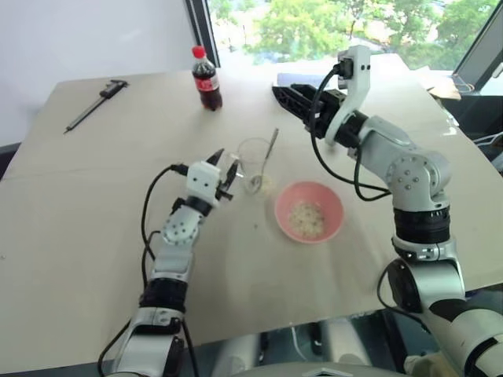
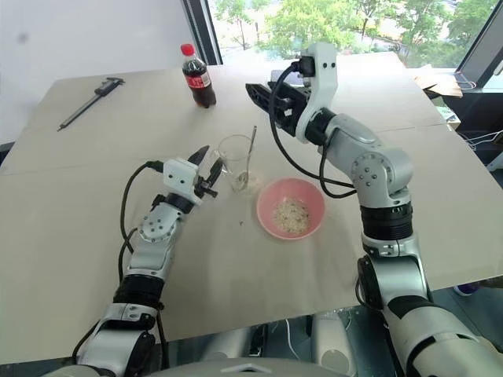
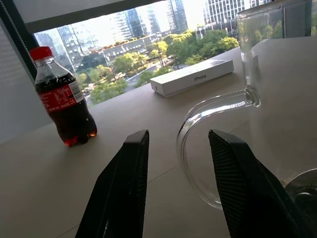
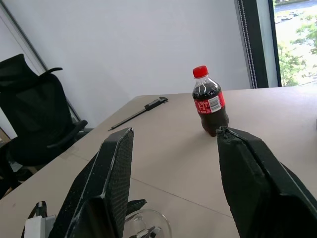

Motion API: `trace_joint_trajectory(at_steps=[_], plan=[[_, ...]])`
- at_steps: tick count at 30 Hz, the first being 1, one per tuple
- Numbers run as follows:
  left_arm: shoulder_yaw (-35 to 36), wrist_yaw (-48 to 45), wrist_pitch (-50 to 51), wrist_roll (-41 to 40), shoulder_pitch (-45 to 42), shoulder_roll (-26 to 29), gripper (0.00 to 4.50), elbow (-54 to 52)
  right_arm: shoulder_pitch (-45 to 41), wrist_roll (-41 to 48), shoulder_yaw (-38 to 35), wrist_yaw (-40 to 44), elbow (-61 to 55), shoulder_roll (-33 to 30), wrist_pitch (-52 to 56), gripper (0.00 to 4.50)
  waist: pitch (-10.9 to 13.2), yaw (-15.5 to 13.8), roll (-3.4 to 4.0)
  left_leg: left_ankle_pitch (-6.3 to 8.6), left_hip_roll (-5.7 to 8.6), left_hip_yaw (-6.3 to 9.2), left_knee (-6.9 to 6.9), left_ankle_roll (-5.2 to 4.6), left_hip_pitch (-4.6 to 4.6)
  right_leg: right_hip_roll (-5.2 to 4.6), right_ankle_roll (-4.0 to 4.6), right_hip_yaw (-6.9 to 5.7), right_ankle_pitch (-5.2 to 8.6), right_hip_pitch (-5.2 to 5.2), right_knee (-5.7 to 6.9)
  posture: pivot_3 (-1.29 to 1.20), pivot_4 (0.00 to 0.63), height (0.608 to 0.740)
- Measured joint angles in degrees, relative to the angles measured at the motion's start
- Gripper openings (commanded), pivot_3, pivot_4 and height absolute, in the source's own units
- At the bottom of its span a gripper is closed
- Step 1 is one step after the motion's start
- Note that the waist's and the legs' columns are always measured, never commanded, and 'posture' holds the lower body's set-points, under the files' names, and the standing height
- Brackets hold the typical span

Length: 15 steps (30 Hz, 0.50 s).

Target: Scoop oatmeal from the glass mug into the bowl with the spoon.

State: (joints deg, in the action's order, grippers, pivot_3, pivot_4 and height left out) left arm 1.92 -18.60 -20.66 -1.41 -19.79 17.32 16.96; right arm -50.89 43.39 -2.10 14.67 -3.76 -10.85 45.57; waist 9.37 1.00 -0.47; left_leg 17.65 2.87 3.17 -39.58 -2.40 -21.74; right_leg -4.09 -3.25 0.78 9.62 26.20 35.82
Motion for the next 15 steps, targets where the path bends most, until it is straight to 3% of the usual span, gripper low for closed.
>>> trace_joint_trajectory(at_steps=[9,14,15], plan=[[0.4,-3.0,5.9,-1.2,9.3,4.7,1.95,-15.4,1.8,1.3,-4.0,2.8,-3.3,-4.1,0.6,2.68,0.0,-0.2,0.01,0.01,-0.01,0.04,0.02,0.0,-0.03,-0.03,0.01,-0.02,0.0,-0.01,-0.06,0.0,0.15,0.74],[3.0,-4.3,12.1,-4.3,16.2,7.2,1.95,-24.3,11.4,-2.1,-4.4,11.0,-5.8,-13.0,-2.9,2.68,0.0,-0.3,0.02,0.02,-0.04,0.04,0.03,-0.02,-0.02,-0.01,0.01,-0.05,0.01,-0.04,-0.12,0.0,0.15,0.74],[4.1,-4.2,13.2,-4.8,17.9,7.4,2.52,-26.4,14.3,-3.0,-4.4,12.8,-6.4,-15.3,-3.7,2.68,0.0,-0.3,0.02,0.02,-0.03,0.01,0.05,-0.03,-0.02,-0.02,0.01,-0.02,0.01,-0.03,-0.12,0.0,0.15,0.74]])
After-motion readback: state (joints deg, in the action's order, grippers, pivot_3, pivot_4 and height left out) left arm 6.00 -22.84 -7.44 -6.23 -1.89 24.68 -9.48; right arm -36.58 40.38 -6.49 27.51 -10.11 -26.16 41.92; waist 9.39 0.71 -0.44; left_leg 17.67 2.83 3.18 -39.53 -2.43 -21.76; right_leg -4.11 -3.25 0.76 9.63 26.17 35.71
